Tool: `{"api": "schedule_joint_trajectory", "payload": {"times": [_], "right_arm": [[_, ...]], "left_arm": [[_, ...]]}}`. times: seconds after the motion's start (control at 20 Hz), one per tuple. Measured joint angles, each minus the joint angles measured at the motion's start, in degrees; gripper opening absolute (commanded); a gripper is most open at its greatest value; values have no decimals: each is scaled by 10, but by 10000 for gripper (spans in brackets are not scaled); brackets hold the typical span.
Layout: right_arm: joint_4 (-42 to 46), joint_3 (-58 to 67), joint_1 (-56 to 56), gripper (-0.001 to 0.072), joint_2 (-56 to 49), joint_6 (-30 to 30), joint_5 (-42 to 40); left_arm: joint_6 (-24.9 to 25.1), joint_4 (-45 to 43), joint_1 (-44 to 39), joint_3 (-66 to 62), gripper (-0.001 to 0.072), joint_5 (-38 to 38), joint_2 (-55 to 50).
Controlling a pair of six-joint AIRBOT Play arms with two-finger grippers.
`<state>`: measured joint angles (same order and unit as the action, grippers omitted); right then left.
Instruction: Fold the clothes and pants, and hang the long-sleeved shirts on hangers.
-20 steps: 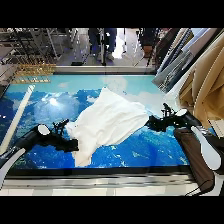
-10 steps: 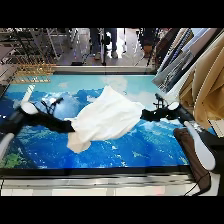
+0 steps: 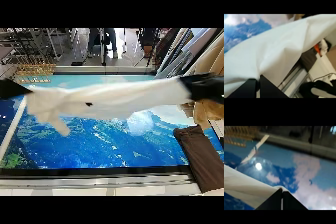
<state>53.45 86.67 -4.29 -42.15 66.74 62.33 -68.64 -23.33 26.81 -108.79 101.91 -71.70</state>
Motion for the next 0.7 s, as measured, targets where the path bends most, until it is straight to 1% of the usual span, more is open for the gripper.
{"api": "schedule_joint_trajectory", "payload": {"times": [0.05, 0.15, 0.2, 0.3, 0.4, 0.5, 0.6, 0.7], "right_arm": [[-7, 10, 0, 10, 38, 0, -10], [-23, 35, 0, 11, 95, -3, -33], [-27, 47, 0, 11, 110, -2, -40], [-33, 62, 0, 11, 119, -2, -62], [-31, 70, 0, 11, 95, -2, -70], [-29, 72, 0, 11, 37, 0, -63], [-30, 66, 0, 11, -49, 2, -47], [-31, 58, 0, 12, -155, 6, -39]], "left_arm": [[3, 69, 33, -10, 9, 5, 22], [10, 180, 95, -21, 9, 10, 62], [14, 219, 120, -24, 8, 12, 76], [30, 263, 152, -26, 9, 14, 93], [44, 264, 140, -12, 9, 13, 87], [59, 229, 85, 28, 9, 10, 61], [85, 182, 10, 86, 9, 8, 13], [111, 140, -54, 139, 9, 5, -60]]}}
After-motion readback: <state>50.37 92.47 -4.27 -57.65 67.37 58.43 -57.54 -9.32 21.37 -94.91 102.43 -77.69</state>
